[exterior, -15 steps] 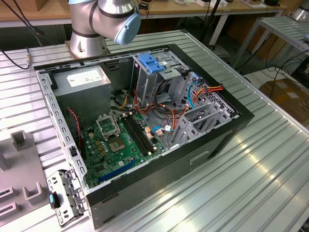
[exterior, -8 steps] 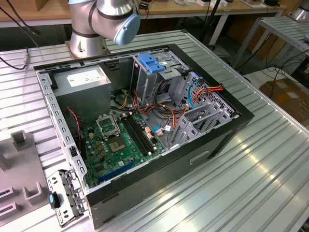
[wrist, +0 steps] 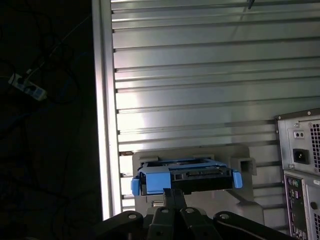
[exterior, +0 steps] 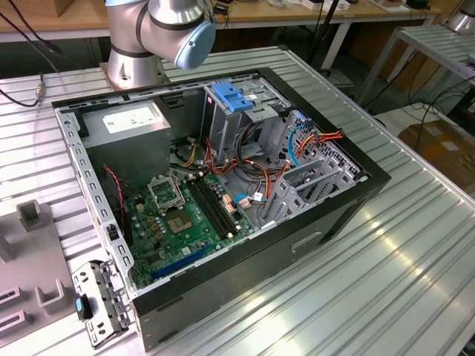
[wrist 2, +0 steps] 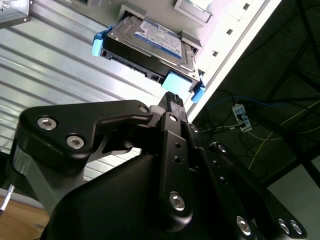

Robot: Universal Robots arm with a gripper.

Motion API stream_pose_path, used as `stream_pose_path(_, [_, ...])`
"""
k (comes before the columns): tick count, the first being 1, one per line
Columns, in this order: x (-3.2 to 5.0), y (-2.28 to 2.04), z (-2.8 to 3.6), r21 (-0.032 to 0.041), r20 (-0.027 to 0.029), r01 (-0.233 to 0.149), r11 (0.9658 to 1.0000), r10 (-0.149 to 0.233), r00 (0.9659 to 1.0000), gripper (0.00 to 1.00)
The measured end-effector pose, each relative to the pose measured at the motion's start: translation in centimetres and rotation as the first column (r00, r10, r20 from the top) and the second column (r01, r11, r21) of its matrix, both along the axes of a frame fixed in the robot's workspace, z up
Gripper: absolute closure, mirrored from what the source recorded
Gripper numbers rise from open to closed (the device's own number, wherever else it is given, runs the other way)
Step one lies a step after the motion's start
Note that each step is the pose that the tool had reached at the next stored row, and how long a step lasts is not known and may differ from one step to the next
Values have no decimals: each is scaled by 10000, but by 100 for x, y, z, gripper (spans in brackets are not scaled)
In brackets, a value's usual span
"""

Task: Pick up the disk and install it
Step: 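Pick up the disk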

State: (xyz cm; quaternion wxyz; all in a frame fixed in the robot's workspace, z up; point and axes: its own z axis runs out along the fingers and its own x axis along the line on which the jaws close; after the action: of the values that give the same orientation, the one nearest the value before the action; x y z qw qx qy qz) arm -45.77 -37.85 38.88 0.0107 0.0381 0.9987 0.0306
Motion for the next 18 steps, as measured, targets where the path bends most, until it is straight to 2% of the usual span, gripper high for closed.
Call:
stream_pose_path(9, [-1,0,0,0,0,-55,10000,55,10000,89])
stream_pose_path(12, [-1,0,0,0,0,-415,9991,415,9991,89])
stream_pose_path(15, [-1,0,0,0,0,-1003,9950,1003,9950,89])
stream_pose_path(18, [-1,0,0,0,0,-1359,9907,1359,9907,89])
